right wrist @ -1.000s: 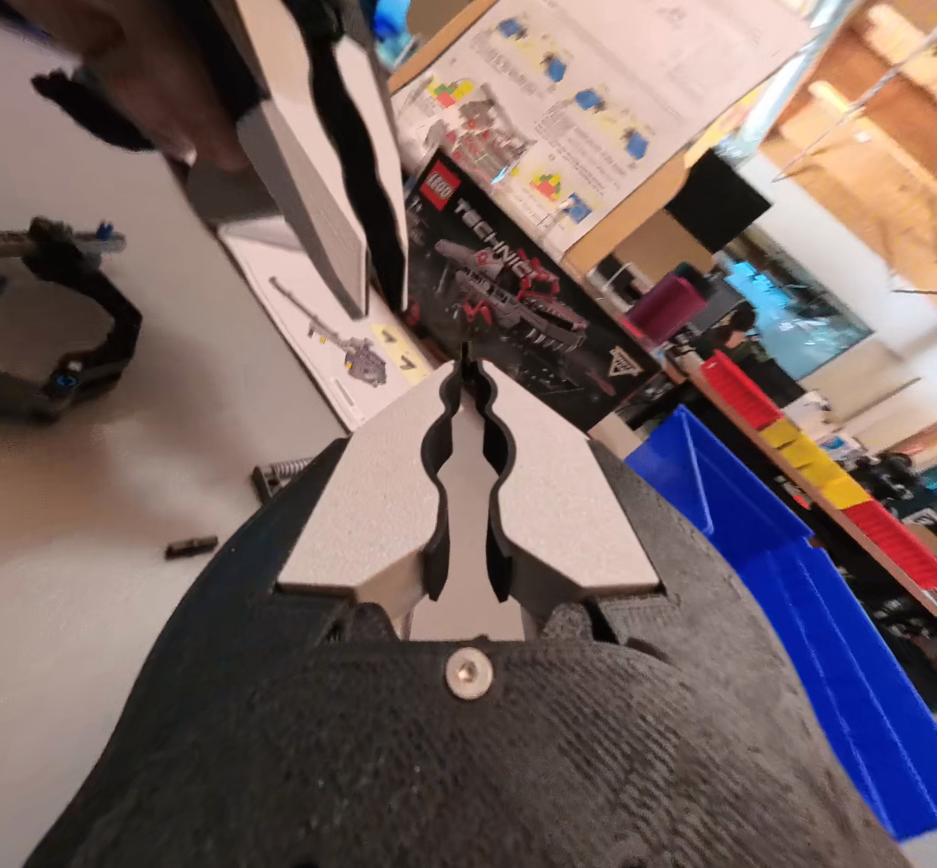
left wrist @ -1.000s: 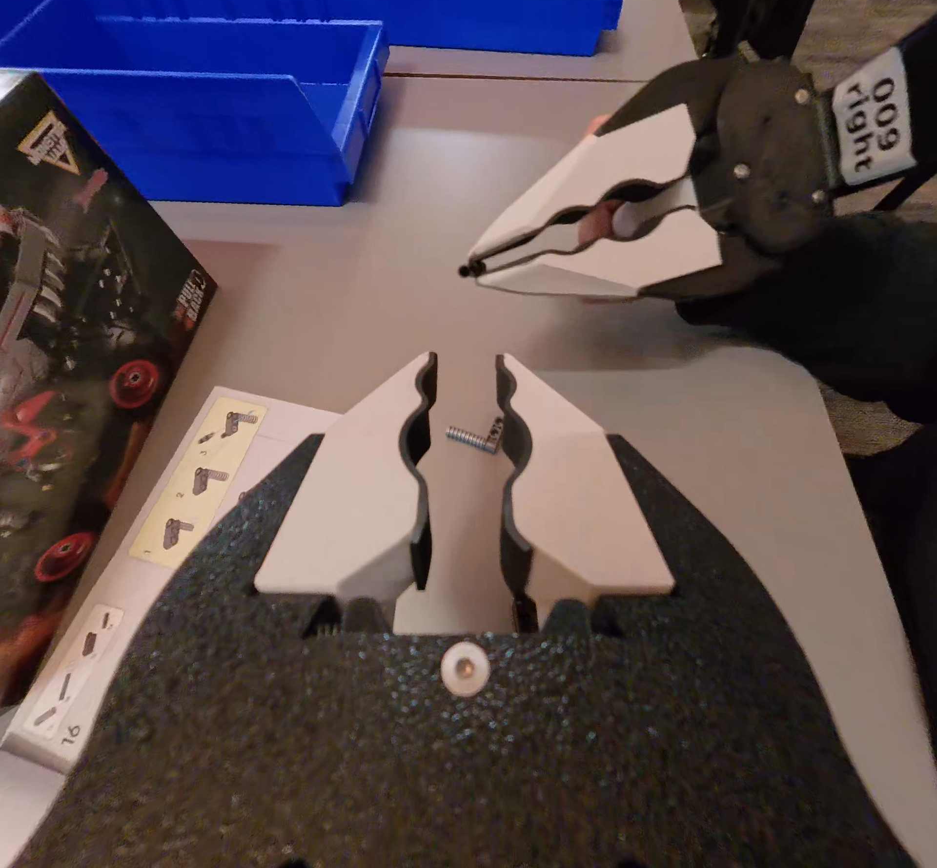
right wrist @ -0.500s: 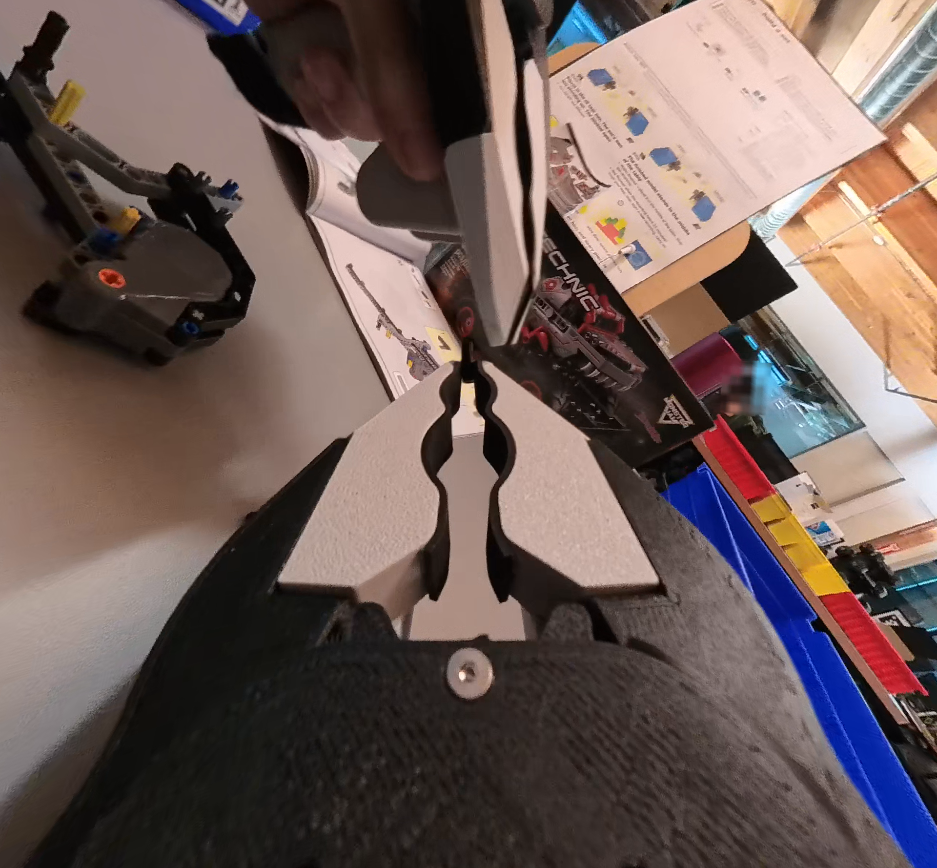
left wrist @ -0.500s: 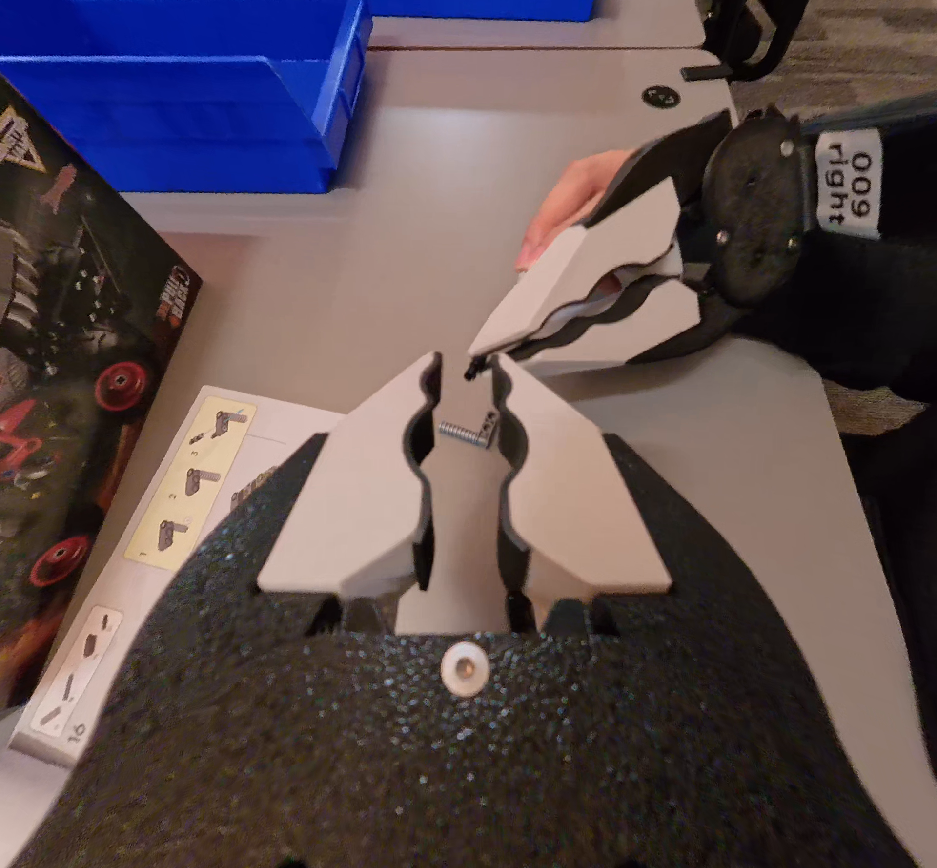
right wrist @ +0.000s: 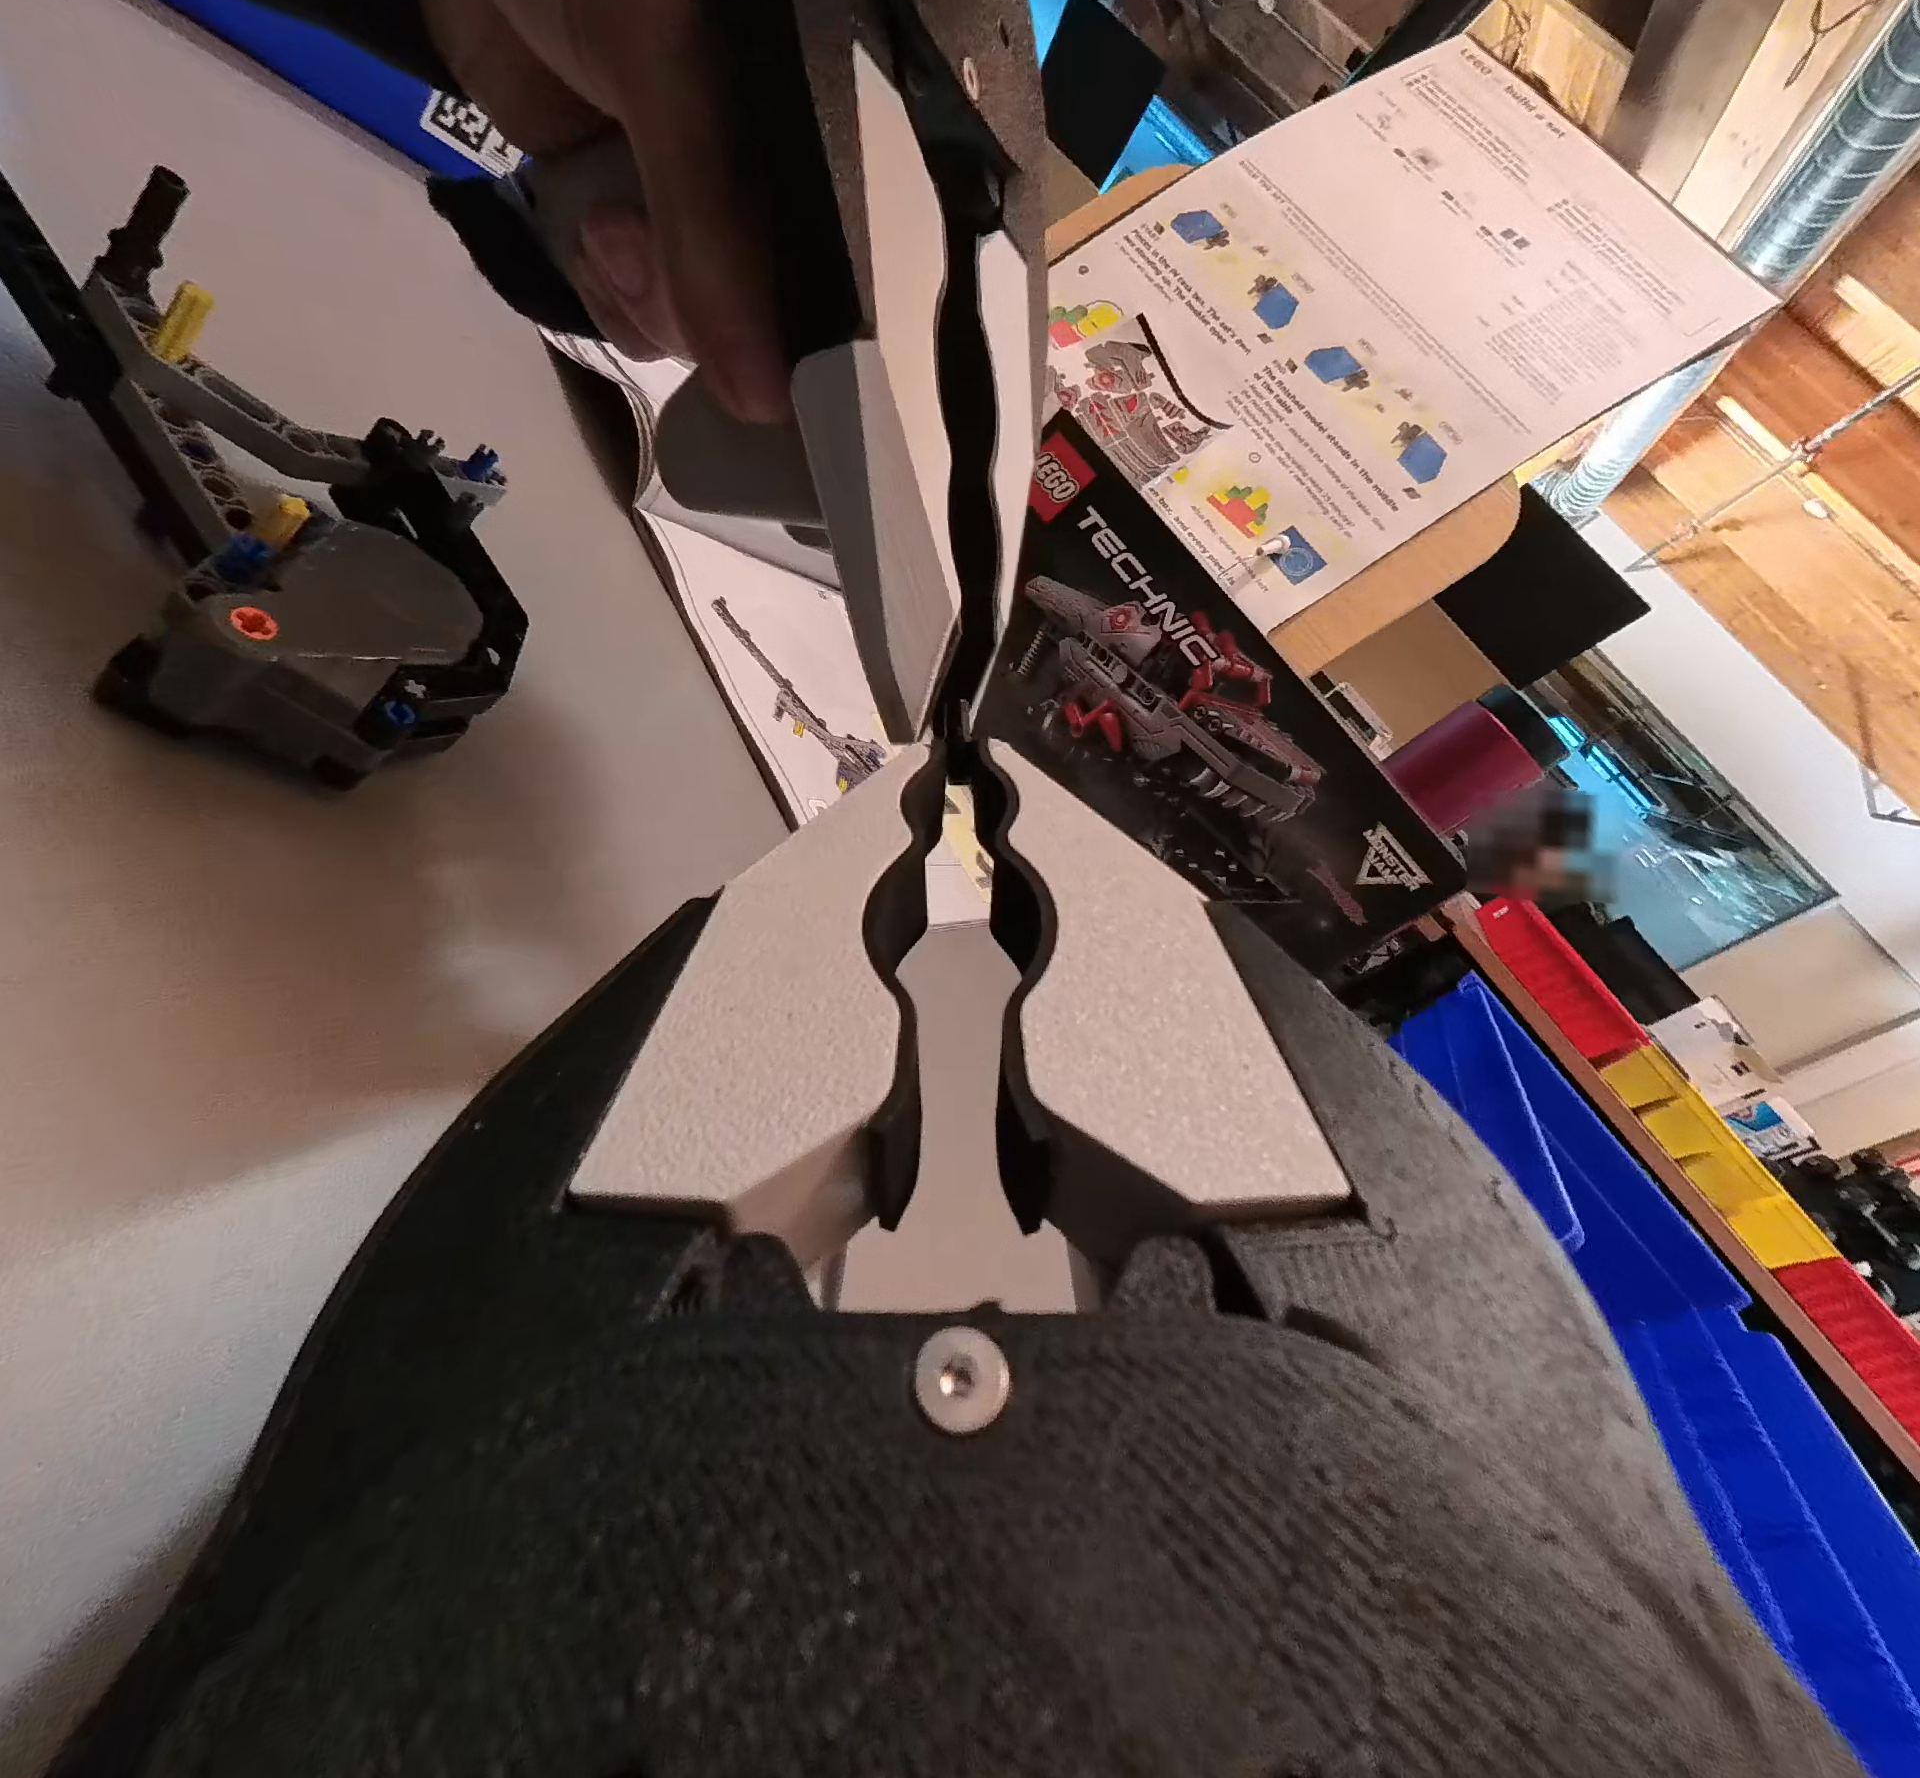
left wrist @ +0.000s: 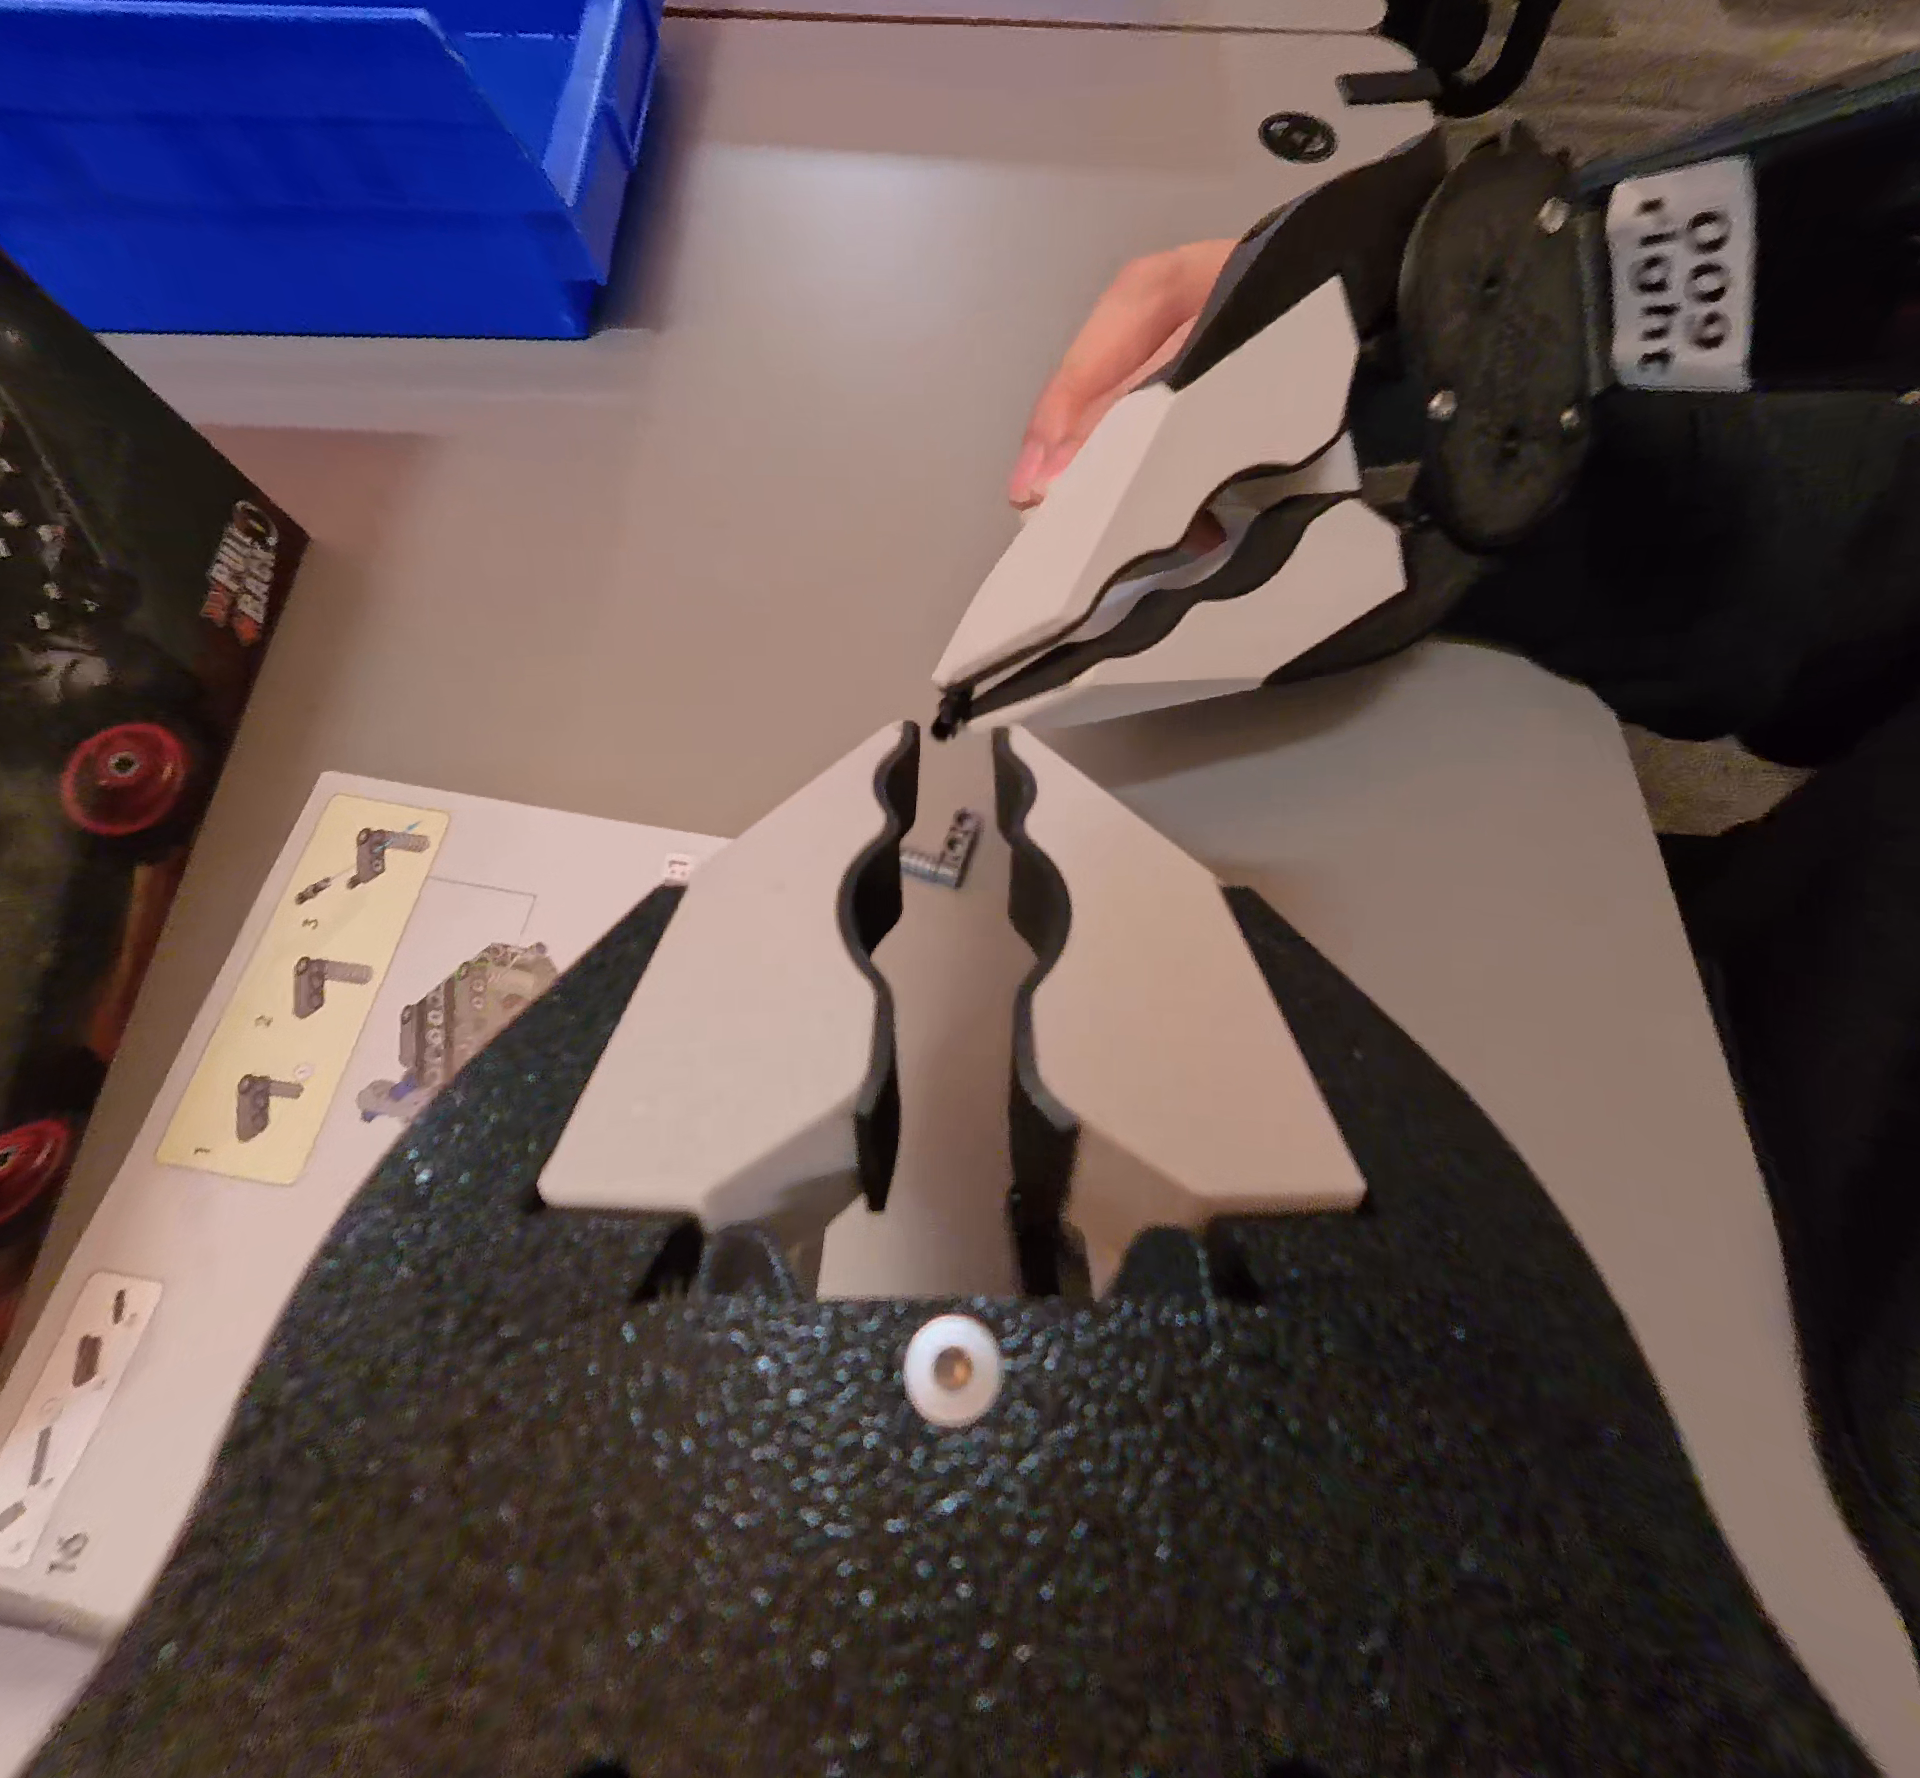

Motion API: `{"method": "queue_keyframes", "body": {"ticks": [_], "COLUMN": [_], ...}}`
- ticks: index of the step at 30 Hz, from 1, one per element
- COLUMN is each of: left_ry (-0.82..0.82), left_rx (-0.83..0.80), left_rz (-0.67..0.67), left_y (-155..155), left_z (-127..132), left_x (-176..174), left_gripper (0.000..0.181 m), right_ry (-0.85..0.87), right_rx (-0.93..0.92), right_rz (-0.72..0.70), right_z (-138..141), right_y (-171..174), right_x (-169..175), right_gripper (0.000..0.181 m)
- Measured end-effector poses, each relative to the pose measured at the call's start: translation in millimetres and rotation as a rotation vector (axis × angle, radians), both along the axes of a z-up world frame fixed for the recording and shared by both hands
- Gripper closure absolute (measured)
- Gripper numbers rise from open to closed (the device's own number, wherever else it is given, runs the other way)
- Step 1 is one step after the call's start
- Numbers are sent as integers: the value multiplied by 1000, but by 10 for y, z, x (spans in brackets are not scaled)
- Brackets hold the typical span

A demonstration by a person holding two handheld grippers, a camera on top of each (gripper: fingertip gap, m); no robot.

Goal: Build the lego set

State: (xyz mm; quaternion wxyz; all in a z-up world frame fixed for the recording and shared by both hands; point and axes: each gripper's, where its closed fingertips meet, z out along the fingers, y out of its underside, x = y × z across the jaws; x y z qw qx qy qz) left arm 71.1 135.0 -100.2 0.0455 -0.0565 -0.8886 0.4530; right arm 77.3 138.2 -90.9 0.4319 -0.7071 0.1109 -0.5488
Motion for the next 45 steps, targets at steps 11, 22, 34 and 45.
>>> {"method": "queue_keyframes", "body": {"ticks": [11, 22, 34, 45], "left_ry": [-11, -25, -5, -352], "left_rx": [14, 43, 37, 415], "left_rz": [18, 26, 42, -197], "left_y": [-71, -94, -150, 5], "left_z": [-3, -69, -76, -711], "left_x": [11, 23, 14, -50], "left_gripper": [176, 181, 179, 160], "right_ry": [1, 44, 54, 462], "right_rx": [-57, -74, -39, -166], "right_rz": [-7, -2, 0, -182], "right_z": [-50, -138, -116, -745], "right_y": [-28, -40, -96, -661], "right_x": [5, 18, 8, 32], "right_gripper": [178, 178, 178, 178]}}
